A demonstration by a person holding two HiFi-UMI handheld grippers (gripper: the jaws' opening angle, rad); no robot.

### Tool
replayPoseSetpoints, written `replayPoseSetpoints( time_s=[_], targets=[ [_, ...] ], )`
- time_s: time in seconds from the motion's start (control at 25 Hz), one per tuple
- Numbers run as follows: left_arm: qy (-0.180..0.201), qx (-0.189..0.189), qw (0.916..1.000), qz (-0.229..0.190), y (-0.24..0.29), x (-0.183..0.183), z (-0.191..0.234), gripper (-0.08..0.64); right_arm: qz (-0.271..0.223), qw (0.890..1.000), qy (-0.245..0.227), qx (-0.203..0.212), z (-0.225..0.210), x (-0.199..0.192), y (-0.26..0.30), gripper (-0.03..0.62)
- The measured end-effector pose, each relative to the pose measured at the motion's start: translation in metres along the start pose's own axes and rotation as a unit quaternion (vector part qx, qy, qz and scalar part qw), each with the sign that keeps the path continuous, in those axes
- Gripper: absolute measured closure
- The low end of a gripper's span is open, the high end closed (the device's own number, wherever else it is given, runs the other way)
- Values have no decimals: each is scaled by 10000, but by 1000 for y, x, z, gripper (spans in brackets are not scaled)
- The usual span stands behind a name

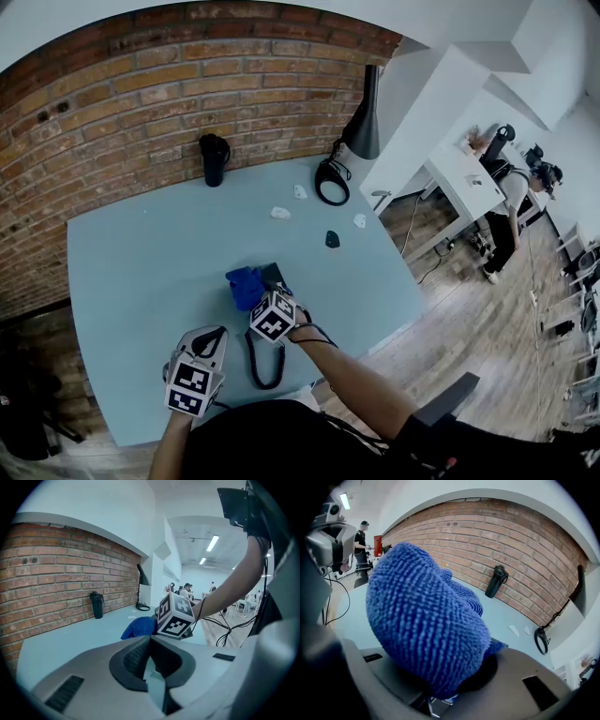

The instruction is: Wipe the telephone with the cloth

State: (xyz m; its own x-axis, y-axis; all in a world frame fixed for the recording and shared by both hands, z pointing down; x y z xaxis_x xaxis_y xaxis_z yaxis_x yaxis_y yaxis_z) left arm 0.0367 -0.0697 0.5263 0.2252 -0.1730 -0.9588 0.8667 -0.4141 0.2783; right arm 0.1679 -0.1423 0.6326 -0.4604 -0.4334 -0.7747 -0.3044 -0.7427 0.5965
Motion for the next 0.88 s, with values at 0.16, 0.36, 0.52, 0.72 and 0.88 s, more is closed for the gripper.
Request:
replayPoseSetpoints(
  time_s=[0.16,0.36,0.52,0.72,0.88],
  targets=[
    [7,-37,10000,17,2,-4,-3,549,-1,10000,24,2,3,-5,-4,474],
    [-19,-38,10000,57,2,-6,-3,549,13,10000,86,4,9,-13,-8,474],
    [-17,-53,9999,90,2,-6,-4,549,10,10000,96,-11,12,-18,-11,474],
    [-7,-85,9999,94,2,-4,-5,549,19,9999,117,-3,18,-23,-15,474],
    [10,-69,9999,115,1,-5,-5,549,28,10000,68,41,26,-32,-20,474]
  ],
)
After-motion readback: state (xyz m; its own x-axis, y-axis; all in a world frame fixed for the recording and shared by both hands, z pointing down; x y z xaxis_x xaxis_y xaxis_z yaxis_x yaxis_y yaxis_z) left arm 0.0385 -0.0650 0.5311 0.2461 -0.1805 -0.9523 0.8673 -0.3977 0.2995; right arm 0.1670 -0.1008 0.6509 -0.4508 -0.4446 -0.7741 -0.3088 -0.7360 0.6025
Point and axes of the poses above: the fingertips, and each gripper's own axes: y forward along the fingers, z to its left, x out of its top, the point moved 4 cm from there along -y, backward along the fingers, and after that the axes turned 12 degrees about -z, right-handed, at the moved point
